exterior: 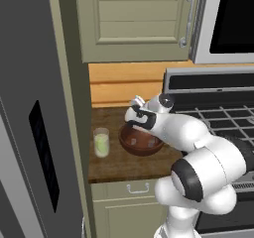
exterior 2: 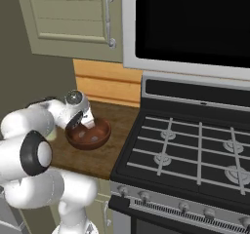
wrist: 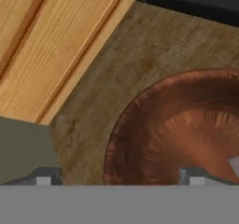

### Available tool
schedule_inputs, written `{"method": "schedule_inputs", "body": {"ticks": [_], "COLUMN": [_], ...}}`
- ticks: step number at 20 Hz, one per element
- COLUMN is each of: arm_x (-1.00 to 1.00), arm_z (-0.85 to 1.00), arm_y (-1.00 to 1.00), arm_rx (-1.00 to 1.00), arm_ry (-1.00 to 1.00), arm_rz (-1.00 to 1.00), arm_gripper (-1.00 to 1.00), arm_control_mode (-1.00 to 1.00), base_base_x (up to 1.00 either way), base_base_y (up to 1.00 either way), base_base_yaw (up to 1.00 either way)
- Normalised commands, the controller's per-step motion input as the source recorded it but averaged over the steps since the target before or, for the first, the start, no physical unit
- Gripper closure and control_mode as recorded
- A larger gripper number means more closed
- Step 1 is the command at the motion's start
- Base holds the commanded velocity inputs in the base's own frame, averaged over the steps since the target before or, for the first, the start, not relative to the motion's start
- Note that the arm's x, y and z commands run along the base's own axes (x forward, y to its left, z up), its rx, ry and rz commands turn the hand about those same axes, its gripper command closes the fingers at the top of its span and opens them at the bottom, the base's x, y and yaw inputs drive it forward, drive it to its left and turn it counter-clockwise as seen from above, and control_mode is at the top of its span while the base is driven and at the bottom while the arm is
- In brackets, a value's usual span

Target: Grab a lemon wedge from the fridge and one ice cube from the ice bowl, and put them in the glass of lemonade.

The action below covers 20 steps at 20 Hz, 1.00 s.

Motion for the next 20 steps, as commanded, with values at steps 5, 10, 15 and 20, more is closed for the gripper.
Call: {"method": "schedule_inputs", "body": {"ticks": [5,10,15,20], "arm_x": [0.56,0.50,-0.26,0.02], "arm_z": [-0.24,-0.35,-0.23,-0.06], "arm_y": [0.01,-0.20,-0.76,-0.14], "arm_rx": [-0.24,-0.20,-0.02,0.00], "arm_ry": [0.35,0.48,0.38,0.22], "arm_rz": [-0.07,0.06,0.32,0.26], "arm_gripper": [-1.00,-1.00,-1.00,-1.00], "arm_control_mode": [-1.00,-1.00,-1.00,-1.00], "base_base_x": [0.00,0.00,0.00,0.00], "base_base_y": [0.00,0.00,0.00,0.00], "base_base_yaw": [0.00,0.00,0.00,0.00]}}
